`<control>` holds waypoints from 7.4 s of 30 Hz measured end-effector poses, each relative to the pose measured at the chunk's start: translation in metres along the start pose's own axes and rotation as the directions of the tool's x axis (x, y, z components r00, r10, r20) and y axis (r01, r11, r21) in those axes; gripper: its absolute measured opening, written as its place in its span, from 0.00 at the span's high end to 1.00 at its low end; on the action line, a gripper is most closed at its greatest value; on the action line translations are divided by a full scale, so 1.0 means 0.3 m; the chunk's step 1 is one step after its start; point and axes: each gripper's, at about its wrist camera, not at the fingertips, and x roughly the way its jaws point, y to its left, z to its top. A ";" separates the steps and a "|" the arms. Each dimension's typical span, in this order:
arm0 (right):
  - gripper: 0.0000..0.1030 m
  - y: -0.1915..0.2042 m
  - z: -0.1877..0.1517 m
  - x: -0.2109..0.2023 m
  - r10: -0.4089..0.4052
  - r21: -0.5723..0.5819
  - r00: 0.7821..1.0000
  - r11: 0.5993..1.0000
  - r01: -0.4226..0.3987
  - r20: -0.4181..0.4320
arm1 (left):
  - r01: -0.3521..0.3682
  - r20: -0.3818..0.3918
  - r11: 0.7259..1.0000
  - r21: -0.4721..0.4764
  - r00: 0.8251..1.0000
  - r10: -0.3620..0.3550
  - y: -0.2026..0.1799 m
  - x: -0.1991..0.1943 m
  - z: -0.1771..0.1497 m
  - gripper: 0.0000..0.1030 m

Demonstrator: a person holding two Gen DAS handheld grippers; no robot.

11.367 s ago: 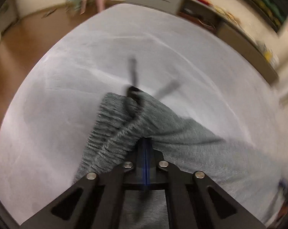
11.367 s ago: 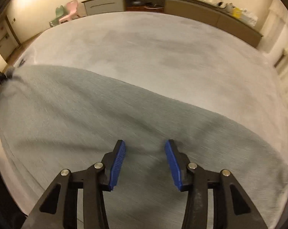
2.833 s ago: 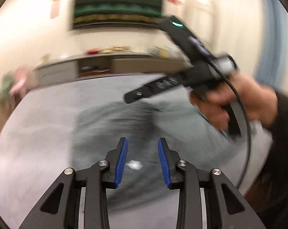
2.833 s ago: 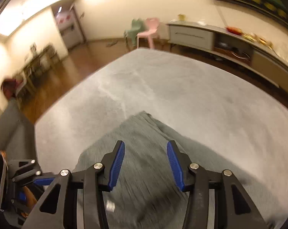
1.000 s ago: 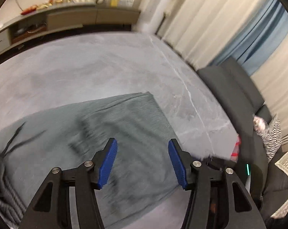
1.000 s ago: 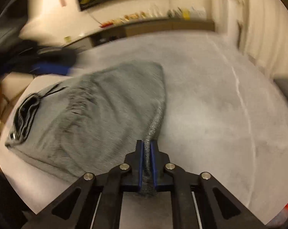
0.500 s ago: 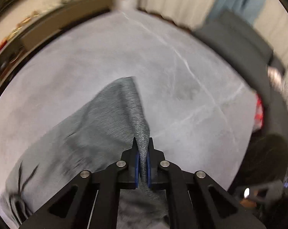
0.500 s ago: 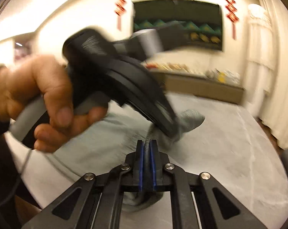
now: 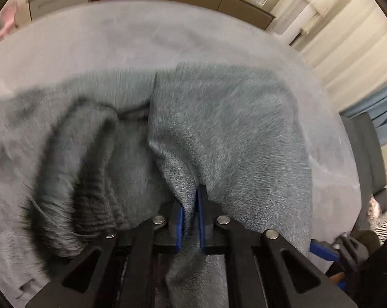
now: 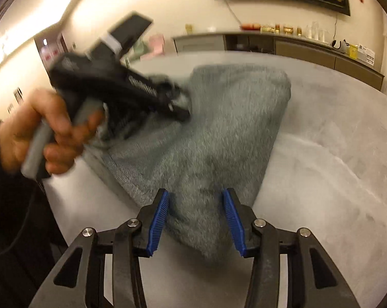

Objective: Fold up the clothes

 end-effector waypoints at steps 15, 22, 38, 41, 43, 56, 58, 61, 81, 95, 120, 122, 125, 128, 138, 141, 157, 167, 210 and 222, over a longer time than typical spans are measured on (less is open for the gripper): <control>0.55 -0.089 0.245 0.160 -0.147 -0.016 0.983 0.989 0.147 -0.109 | 0.140 0.249 0.986 -0.094 0.962 -0.113 0.284 -0.407 -0.124 0.75; 0.55 0.099 0.437 0.033 -0.074 -0.049 0.997 0.996 0.074 0.018 | 0.330 0.310 0.944 -0.008 0.898 -0.312 0.271 -0.498 -0.185 0.73; 0.83 0.393 0.649 0.539 -0.113 -0.225 0.961 0.973 0.055 -0.253 | 0.229 0.163 0.960 -0.162 0.966 -0.203 0.447 -0.399 -0.360 0.74; 0.82 0.426 0.717 0.482 -0.088 -0.177 0.977 0.983 0.053 -0.196 | 0.267 0.200 0.951 -0.158 0.952 -0.234 0.470 -0.491 -0.382 0.74; 0.80 0.484 0.764 0.487 -0.064 -0.205 0.983 0.978 0.027 -0.174 | 0.276 0.216 0.946 -0.168 0.947 -0.238 0.493 -0.534 -0.406 0.73; 0.81 0.581 0.944 0.855 0.003 -0.191 0.917 0.978 -0.086 -0.398 | 0.247 0.201 0.943 -0.224 0.958 -0.203 0.644 -0.623 -0.510 0.79; 0.79 0.533 0.954 0.695 0.004 -0.186 0.955 0.981 -0.062 -0.295 | 0.243 0.200 0.942 -0.232 0.959 -0.199 0.661 -0.647 -0.512 0.79; 0.79 0.410 0.841 0.501 0.040 -0.107 0.977 0.992 -0.064 -0.211 | 0.215 0.235 0.956 -0.199 0.958 -0.167 0.663 -0.718 -0.520 0.76; 0.29 -0.270 0.061 -0.048 0.027 0.396 1.000 0.918 -0.023 -0.003 | 0.150 0.086 0.988 0.041 0.984 -0.154 0.309 -0.607 -0.468 0.47; 0.85 -0.261 -0.011 -0.098 -0.015 0.376 1.000 0.926 0.021 -0.018 | 0.178 0.046 0.984 -0.019 0.983 -0.177 0.203 -0.557 -0.563 0.71; 0.78 -0.169 0.042 0.028 -0.023 0.376 0.998 0.927 -0.001 0.060 | -0.061 -0.127 0.967 0.249 0.987 0.095 -0.161 -0.413 -0.145 0.36; 0.80 -0.142 0.053 0.009 -0.050 0.333 0.994 0.943 0.015 0.095 | -0.095 -0.199 0.953 0.289 0.967 0.157 -0.228 -0.337 -0.117 0.36; 0.82 -0.114 0.069 0.002 -0.074 0.287 0.989 0.957 0.035 0.127 | -0.152 -0.262 0.922 0.357 0.931 0.255 -0.302 -0.217 -0.096 0.36; 0.83 -0.111 0.084 0.009 -0.071 0.282 0.986 0.959 0.026 0.151 | -0.188 -0.211 0.896 0.402 0.933 0.291 -0.318 -0.218 -0.131 0.67; 0.44 0.027 0.134 -0.201 0.177 0.069 0.892 0.972 -0.225 0.417 | 0.130 0.110 0.984 0.126 0.983 -0.144 0.043 -0.833 -0.211 0.90; 0.43 0.116 0.185 -0.129 0.218 0.030 0.909 0.969 -0.244 0.356 | 0.152 0.250 0.988 -0.037 0.958 -0.138 0.365 -0.982 -0.293 0.90; 0.44 0.435 0.425 0.443 0.023 -0.121 0.999 0.992 -0.026 -0.026 | 0.287 0.237 0.925 -0.248 0.944 -0.229 0.901 -0.910 -0.600 0.66; 0.45 0.738 0.319 0.509 0.038 -0.447 0.997 0.892 -0.065 -0.069 | 0.358 0.166 0.890 -0.282 0.932 -0.322 1.063 -0.821 -0.448 0.59; 0.95 0.342 0.164 0.249 -0.292 -0.561 0.953 0.777 0.285 0.079 | 0.430 0.266 0.803 -0.412 0.900 -0.346 0.961 -0.585 -0.309 0.73; 0.93 0.352 0.456 0.162 -0.002 -0.349 0.996 0.937 0.033 0.089 | 0.275 0.429 0.935 -0.225 0.890 -0.158 0.784 -0.817 -0.290 0.67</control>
